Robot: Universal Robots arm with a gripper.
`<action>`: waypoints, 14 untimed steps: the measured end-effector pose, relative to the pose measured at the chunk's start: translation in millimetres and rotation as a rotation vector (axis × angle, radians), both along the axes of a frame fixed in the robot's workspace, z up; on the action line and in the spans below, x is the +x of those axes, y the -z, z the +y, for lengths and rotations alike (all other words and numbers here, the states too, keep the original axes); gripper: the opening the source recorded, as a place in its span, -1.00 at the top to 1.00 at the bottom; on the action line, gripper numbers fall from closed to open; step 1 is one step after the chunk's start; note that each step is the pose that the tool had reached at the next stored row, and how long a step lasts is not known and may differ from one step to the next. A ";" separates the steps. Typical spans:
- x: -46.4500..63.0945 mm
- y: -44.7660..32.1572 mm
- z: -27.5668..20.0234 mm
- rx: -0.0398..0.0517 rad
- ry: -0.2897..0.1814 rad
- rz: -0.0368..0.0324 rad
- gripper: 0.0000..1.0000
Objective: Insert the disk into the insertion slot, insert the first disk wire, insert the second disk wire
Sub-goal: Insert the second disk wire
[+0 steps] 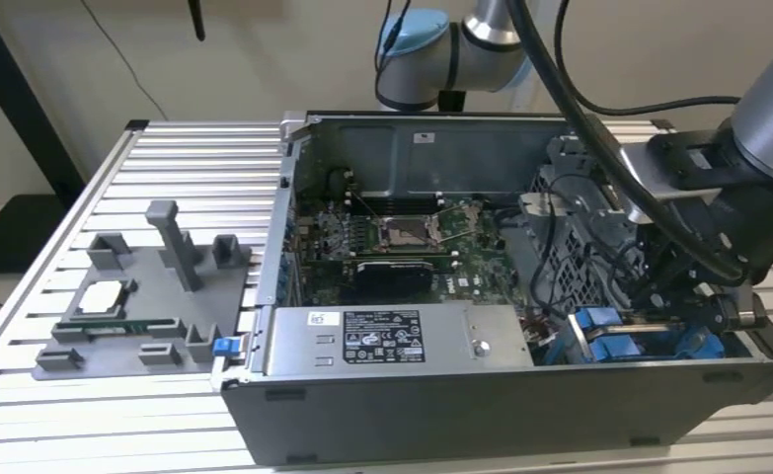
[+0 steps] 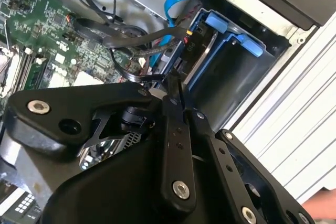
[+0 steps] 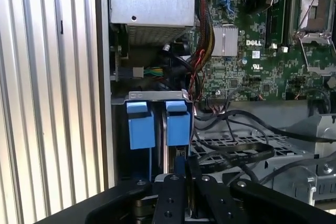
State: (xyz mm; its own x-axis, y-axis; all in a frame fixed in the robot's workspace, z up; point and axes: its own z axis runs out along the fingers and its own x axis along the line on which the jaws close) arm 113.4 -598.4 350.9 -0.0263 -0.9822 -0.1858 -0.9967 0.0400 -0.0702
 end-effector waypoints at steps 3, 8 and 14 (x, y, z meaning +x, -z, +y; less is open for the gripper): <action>0.0 0.2 0.1 0.0002 0.000 0.0000 1.00; -0.1 -7.0 0.0 0.0042 0.000 -0.0001 -1.00; 0.1 -8.9 -0.1 0.0158 -0.036 -0.0016 -1.00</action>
State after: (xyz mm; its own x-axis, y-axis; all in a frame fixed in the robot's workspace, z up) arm 113.5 -598.5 359.8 0.0090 -0.9795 -0.2013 -0.9974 0.0055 -0.0714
